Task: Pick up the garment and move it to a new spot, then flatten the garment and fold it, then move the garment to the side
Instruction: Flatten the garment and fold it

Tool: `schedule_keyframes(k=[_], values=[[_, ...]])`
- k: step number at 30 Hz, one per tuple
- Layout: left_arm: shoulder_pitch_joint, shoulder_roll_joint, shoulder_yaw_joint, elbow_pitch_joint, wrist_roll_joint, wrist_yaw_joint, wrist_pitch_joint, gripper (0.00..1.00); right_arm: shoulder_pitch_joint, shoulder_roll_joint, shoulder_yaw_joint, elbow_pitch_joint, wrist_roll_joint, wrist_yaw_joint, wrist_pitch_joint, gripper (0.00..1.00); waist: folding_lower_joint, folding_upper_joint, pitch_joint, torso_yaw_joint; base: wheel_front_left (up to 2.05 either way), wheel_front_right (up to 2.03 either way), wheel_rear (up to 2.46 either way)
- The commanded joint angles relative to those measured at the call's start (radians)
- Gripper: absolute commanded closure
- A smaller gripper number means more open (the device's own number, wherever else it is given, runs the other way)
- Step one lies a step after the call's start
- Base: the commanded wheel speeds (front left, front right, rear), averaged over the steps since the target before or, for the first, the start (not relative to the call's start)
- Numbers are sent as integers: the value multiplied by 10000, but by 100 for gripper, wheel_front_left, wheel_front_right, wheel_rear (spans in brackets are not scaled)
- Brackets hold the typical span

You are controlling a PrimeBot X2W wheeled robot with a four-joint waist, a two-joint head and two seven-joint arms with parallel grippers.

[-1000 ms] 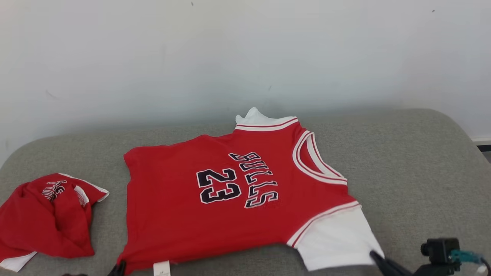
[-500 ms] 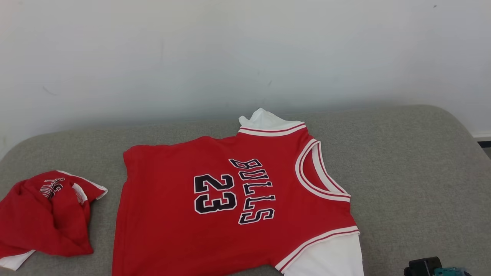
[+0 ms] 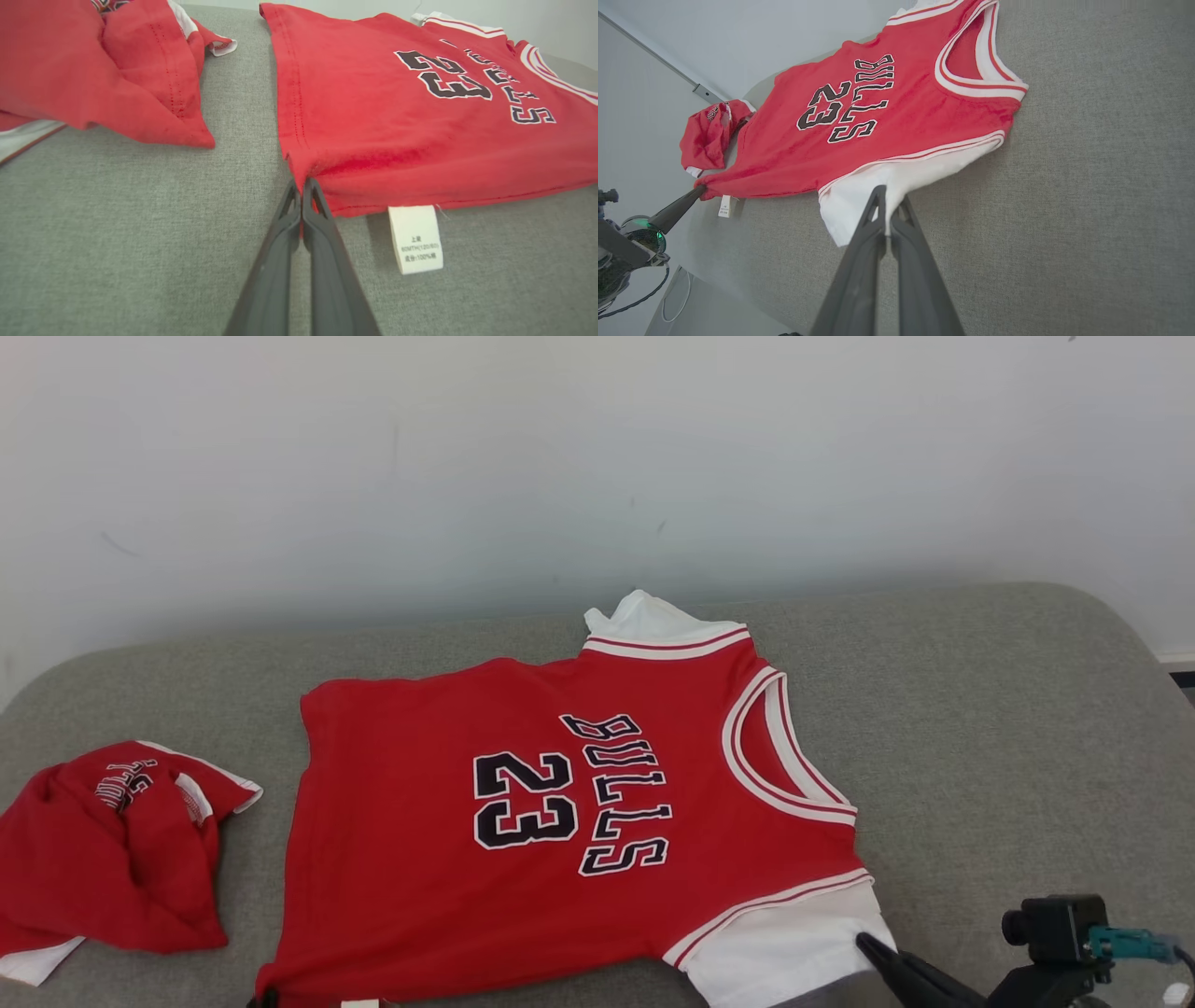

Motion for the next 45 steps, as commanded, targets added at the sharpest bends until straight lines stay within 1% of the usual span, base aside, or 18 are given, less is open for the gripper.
schedule_keyframes(k=[1, 5, 10, 13, 17, 21, 22, 24, 28, 33, 35, 36, 38, 39, 42, 43, 45], values=[[-147, 107, 27, -56, 34, 1, -68, 100, -136, 40, -77, -77, 94, -7, -28, 100, 0, 0, 5, 14, 0, 0, 0], [-367, 248, -8, -323, 143, -30, -47, 100, -429, 146, -320, -135, 49, -7, -101, 100, 0, 0, 39, 68, 0, 0, 0], [-554, 495, -32, -1056, 141, 32, 375, 100, -809, 265, -524, -4, -25, -7, -155, 100, 0, 0, 81, 192, 0, 0, 0], [-709, 636, -89, -1284, 169, 38, 677, 100, -1184, 245, -550, 290, -179, -7, -236, 100, 0, 0, 141, 221, 0, 0, 0], [-1042, 580, -200, -1150, 48, -71, 923, 100, -1884, 264, -443, 975, -288, -7, -441, 100, 0, 0, 261, 212, 0, 0, 0], [-1540, 499, -322, -690, -148, -193, 1101, 100, -2832, 121, -229, 1971, -511, -7, -782, 100, 0, 0, 426, 167, 0, 0, 0], [-1675, 553, -427, -584, -89, -205, 1166, 100, -3104, 53, -122, 2201, -606, -7, -884, 100, 0, 0, 501, 155, 0, 0, 0], [-1981, 481, -486, -428, -296, -264, 1241, 100, -3626, 103, 7, 2730, -551, -7, -1088, 100, 0, 0, 634, 147, 0, 0, 0], [-2673, 534, -836, 81, -363, -343, 1322, 100, -4694, 111, 362, 3851, -660, -7, -1458, 100, 0, 0, 941, 98, 0, 0, 0], [-3388, 649, -1353, 661, -805, -344, 1203, 100, -5937, 122, 1065, 5330, -766, -7, -2064, 100, 0, 0, 1241, 24, 0, 0, 0], [-3666, 656, -1549, 883, -1027, -347, 1119, 100, -6349, 227, 1397, 5858, -700, -7, -2319, 100, 0, 0, 1340, 12, 0, 0, 0], [-3802, 644, -1650, 993, -1138, -347, 1093, 100, -6582, 170, 1592, 6116, -844, -7, -2480, 100, 0, 0, 1405, 16, 0, 0, 0], [-4044, 675, -1891, 1245, -1343, -349, 1052, 100, -6998, 309, 1900, 6627, -727, -7, -2737, 100, 0, 0, 1506, -6, 0, 0, 0], [-4319, 662, -2117, 1466, -1524, -350, 1014, 100, -7409, 322, 2207, 7128, -778, -7, -2960, 100, 0, 0, 1625, -2, 0, 0, 0], [-4666, 626, -2487, 1761, -1802, -350, 917, 100, -7953, 398, 2591, 7875, -674, -7, -3260, 100, 0, 0, 1787, 7, 0, 0, 0], [-4666, 626, -2487, 1761, -1802, -350, 917, 100, -7953, 398, 2591, 7875, -674, -7, -3260, 100, 0, 0, 1787, 7, 0, 0, 0], [-4879, 614, -2712, 1951, -1994, -351, 875, 100, -8282, 491, 2823, 8320, -581, -7, -3474, 100, 0, 0, 1877, 1, 0, 0, 0]])
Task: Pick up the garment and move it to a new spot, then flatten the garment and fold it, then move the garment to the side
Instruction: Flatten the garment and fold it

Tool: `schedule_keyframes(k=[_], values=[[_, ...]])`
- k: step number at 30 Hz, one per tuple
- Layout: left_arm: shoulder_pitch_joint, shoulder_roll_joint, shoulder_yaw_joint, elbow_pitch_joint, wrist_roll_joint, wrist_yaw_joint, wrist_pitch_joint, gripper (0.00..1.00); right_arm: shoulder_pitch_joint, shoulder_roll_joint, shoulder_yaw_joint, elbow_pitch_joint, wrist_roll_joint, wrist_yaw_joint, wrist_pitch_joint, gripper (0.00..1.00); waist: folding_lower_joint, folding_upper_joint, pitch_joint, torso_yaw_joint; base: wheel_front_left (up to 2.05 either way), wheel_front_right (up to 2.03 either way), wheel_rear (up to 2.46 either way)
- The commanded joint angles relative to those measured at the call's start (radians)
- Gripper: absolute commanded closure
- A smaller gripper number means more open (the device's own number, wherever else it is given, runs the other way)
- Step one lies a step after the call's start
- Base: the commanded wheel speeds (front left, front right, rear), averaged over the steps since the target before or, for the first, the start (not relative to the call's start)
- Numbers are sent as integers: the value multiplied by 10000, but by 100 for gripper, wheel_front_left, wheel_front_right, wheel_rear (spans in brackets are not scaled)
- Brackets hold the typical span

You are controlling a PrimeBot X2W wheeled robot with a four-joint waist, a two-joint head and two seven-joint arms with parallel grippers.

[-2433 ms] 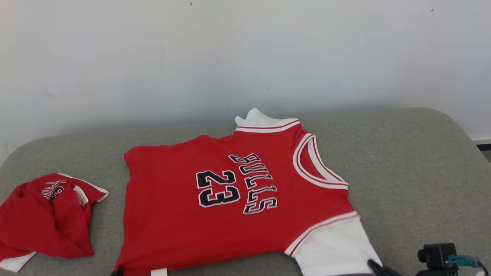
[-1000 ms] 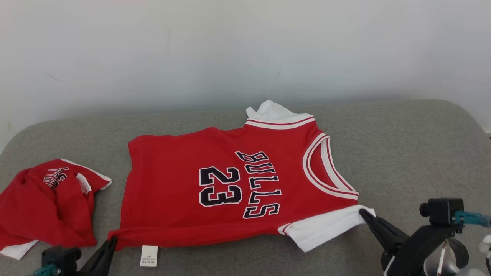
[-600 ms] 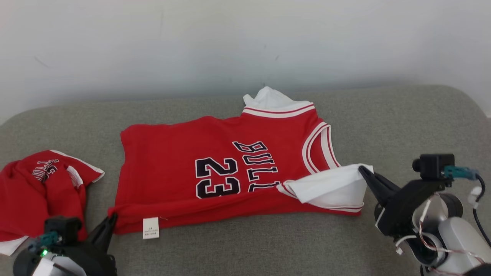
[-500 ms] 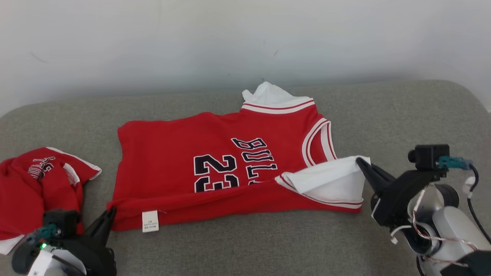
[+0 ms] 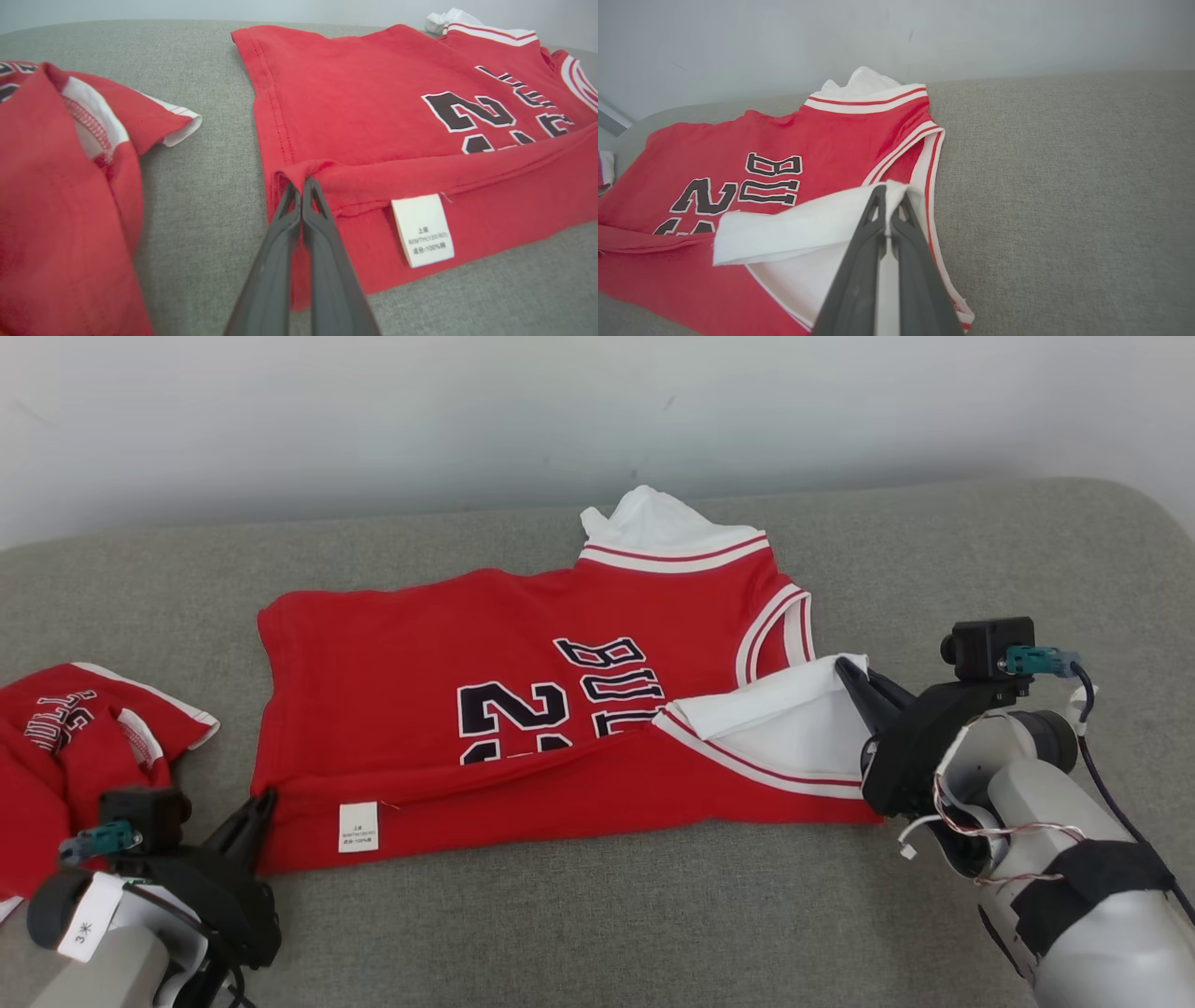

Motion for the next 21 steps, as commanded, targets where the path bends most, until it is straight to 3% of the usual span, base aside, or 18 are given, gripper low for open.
schedule_keyframes(k=[1, 14, 15, 16, 17, 18, 21], values=[[-161, 32, -37, 55, -119, -6, -97, 100, -154, 30, 54, 93, 79, -7, -69, 100, -2, -2, 83, -7, 0, 0, 0], [-990, 55, -1248, 797, -985, -6, -524, 100, -1322, 384, 1258, 2053, 789, -7, -1162, 100, -2, -2, 423, 84, 0, 0, 0], [-1032, 52, -1308, 856, -1047, -6, -545, 100, -1379, 363, 1341, 2103, 817, -7, -1293, 65, -2, -2, 434, 94, 0, 0, 0], [-1084, 52, -1363, 940, -1073, -4, -606, 58, -1417, 356, 1408, 2160, 904, -7, -1386, 0, -2, -2, 441, 104, 0, 0, 0], [-1122, 43, -1422, 1003, -1086, -3, -647, 7, -1433, 347, 1470, 2232, 955, -7, -1478, 0, -2, -2, 442, 112, 0, 0, 0], [-1135, 17, -1466, 1071, -1125, 5, -703, 0, -1445, 344, 1560, 2298, 1005, -7, -1497, 0, -2, -2, 432, 119, 0, 0, 0], [-1085, -63, -1555, 1259, -1182, 3, -812, 0, -1436, 276, 1818, 2381, 1220, -7, -1614, 0, -2, -2, 357, 148, 0, 0, 0]])
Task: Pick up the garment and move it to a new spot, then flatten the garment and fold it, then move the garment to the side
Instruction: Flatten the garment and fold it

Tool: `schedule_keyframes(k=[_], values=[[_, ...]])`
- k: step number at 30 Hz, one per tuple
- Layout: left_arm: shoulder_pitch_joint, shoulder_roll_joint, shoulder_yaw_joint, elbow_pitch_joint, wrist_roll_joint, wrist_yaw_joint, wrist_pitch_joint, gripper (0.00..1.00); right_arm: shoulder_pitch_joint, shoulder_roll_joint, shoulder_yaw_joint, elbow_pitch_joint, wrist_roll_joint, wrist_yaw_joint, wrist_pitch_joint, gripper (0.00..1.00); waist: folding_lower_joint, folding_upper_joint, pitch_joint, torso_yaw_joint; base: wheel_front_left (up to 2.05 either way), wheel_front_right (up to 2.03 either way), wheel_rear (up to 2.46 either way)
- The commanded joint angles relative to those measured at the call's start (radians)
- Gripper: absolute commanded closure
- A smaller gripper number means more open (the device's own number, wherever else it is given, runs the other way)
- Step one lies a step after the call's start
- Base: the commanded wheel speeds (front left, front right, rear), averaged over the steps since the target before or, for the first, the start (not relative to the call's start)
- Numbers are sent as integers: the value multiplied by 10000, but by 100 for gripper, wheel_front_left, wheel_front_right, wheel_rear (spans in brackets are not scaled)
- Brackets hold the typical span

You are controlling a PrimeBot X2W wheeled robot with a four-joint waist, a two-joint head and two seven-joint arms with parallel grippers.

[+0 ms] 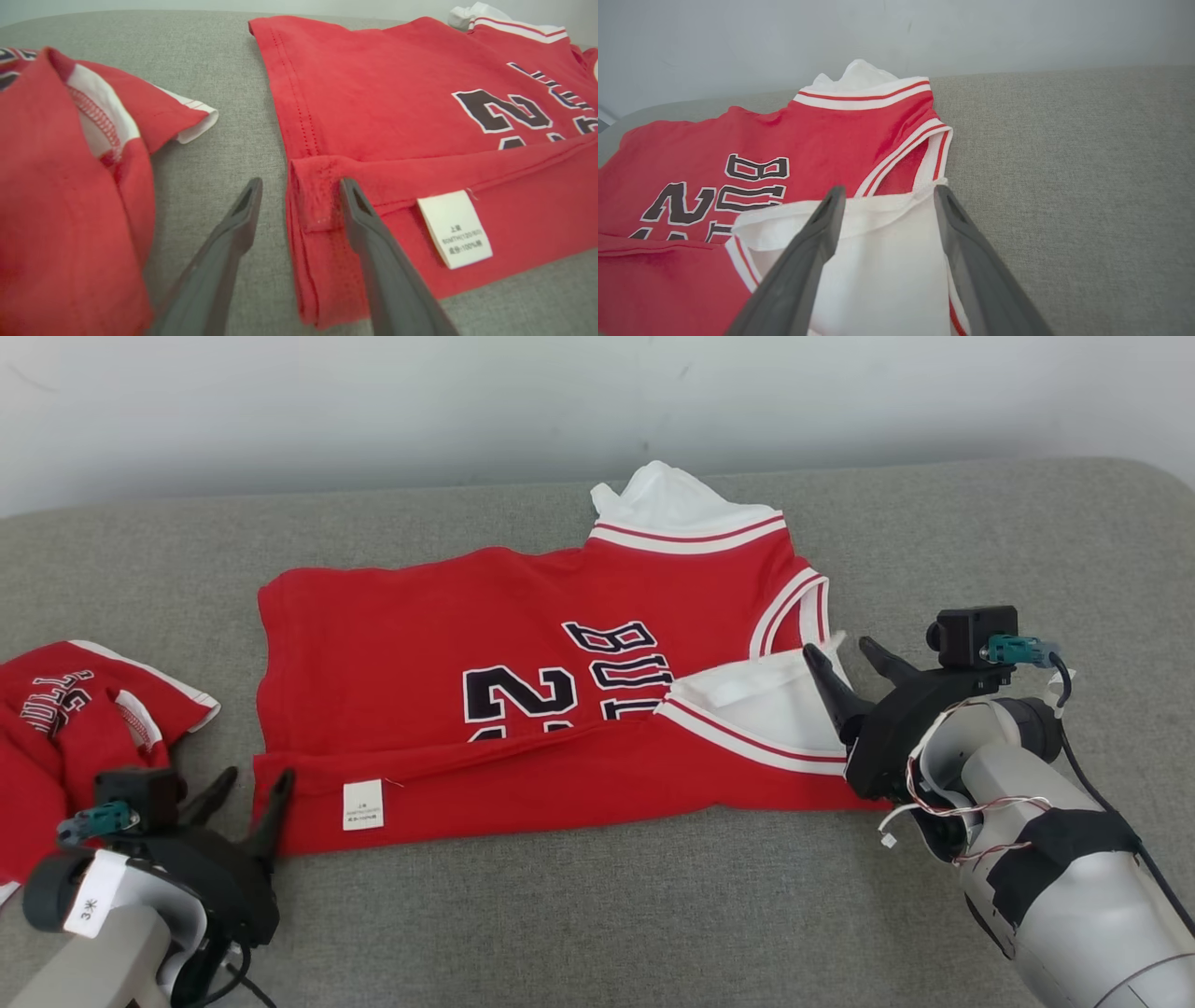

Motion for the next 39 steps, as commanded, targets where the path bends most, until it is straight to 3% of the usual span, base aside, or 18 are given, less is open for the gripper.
schedule_keyframes(k=[1, 6, 18, 27, 39], values=[[27, -52, -41, 92, -113, 17, -116, 0, -5, -119, 156, 46, 171, -7, -119, 0, -1, -2, -81, 27, 0, 0, 0], [210, -147, 114, 111, -33, 17, -229, 0, 304, -417, 635, -106, 414, -7, -472, 0, -1, -2, -344, 92, 0, 0, 0], [1898, -330, 1919, -1888, 1372, 615, -233, 0, 1260, -1353, 1307, -841, 664, -8, -1204, 0, -1, -2, -831, 169, 0, 0, 0], [2609, -550, 2478, -2045, 1862, 528, -235, 0, 2084, -1700, 1247, -1185, 743, -8, -1131, 0, -1, -2, -955, 150, 0, 0, 0], [2701, -897, 3232, -1299, 2259, 254, -236, 0, 2673, -1339, 960, -1549, 761, -8, -718, 0, -1, -2, -700, 9, 0, 0, 0]])
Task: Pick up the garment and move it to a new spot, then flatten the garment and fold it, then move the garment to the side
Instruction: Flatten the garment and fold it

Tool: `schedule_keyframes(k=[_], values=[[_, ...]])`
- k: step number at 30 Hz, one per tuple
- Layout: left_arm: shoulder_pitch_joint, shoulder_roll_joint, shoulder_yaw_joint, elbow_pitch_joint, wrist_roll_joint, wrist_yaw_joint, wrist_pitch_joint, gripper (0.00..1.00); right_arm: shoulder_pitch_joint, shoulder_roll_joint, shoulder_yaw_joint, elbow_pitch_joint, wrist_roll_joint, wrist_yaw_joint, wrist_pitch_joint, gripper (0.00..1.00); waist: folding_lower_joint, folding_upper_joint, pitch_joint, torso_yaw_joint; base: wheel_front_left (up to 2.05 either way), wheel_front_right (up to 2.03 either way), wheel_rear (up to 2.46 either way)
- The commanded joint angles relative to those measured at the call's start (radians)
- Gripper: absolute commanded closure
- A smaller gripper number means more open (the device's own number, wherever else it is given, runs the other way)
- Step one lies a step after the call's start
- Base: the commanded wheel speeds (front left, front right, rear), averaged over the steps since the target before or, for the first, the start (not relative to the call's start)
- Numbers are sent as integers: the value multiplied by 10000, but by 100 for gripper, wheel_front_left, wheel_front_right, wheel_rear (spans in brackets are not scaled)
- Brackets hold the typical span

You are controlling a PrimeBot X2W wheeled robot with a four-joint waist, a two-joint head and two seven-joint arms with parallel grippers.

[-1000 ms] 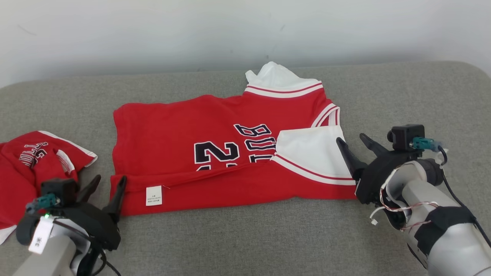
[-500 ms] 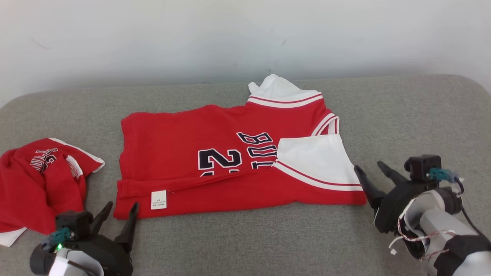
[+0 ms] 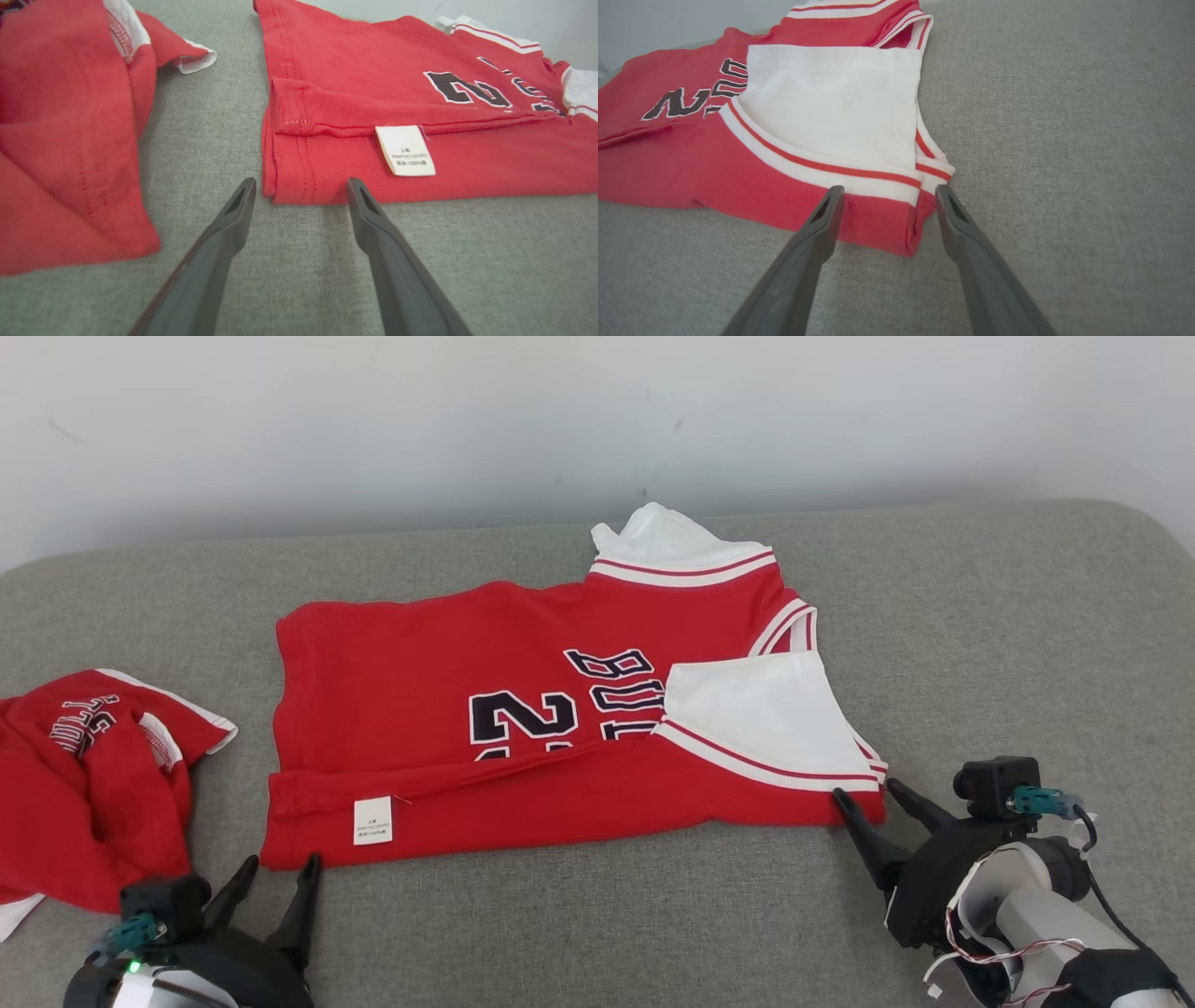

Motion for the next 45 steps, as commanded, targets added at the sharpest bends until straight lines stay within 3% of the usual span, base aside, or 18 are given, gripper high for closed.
schedule_keyframes(k=[1, 10, 11, 12, 13, 14, 26, 38, 45], values=[[-84, -44, 107, 97, 114, -54, -71, 0, 29, 24, -24, 31, -10, -8, 43, 0, 1, 0, 44, 11, 0, 0, 0], [-432, -325, 342, 660, 358, -234, -70, 0, -43, 313, 2, 425, -367, -8, 357, 0, 1, 0, 207, 86, 0, 0, 0], [-441, -362, 354, 679, 401, -251, -70, 4, -26, 345, 14, 451, -382, -8, 427, 7, 1, 0, 206, 90, 0, 0, 0], [-446, -385, 374, 700, 443, -264, -70, 17, -9, 376, 17, 454, -382, -8, 454, 41, 1, 0, 203, 93, 0, 0, 0], [-449, -414, 391, 739, 468, -274, -70, 69, 18, 421, 55, 435, -373, -6, 532, 100, 1, 0, 192, 92, 0, 0, 0], [-446, -436, 372, 797, 487, -284, -70, 100, 50, 463, 80, 416, -350, -6, 570, 100, 1, 0, 181, 87, 0, 0, 0], [-5, -538, 313, 565, 611, -303, -70, 100, 458, -52, -521, -106, 210, -9, 162, 100, 1, 0, -368, 210, 0, 0, 0], [1125, -748, 308, 302, 593, -289, -70, 100, 2447, -1189, -1297, -1556, 840, -15, 1189, 100, 1, 0, -1250, 39, 0, 0, 0], [1629, -567, 387, 408, 450, -283, -70, 100, 3678, -1486, -1874, -2738, 875, -15, 2306, 100, 1, 0, -1427, -164, 0, 0, 0]])
